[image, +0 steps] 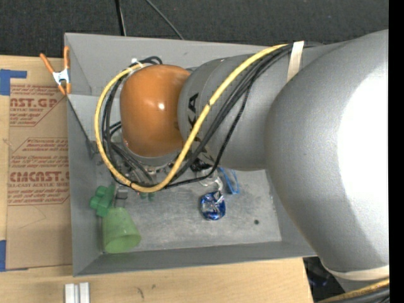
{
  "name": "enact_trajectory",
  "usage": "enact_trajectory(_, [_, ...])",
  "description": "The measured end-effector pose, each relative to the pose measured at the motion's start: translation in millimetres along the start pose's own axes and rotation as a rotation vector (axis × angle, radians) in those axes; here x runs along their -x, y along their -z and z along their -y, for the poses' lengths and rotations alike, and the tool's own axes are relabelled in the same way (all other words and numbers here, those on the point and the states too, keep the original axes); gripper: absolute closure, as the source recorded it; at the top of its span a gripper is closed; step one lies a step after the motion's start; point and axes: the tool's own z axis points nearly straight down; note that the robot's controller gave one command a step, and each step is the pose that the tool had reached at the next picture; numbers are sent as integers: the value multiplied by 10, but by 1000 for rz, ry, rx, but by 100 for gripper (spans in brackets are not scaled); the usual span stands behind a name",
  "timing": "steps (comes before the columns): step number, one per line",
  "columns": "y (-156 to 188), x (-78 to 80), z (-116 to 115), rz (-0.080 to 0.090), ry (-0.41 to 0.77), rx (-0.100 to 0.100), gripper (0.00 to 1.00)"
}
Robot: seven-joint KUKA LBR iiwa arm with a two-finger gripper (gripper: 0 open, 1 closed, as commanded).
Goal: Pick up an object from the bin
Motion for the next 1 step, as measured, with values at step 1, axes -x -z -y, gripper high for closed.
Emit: enact_trajectory(1, [1663, 74, 9, 2, -2, 1, 100])
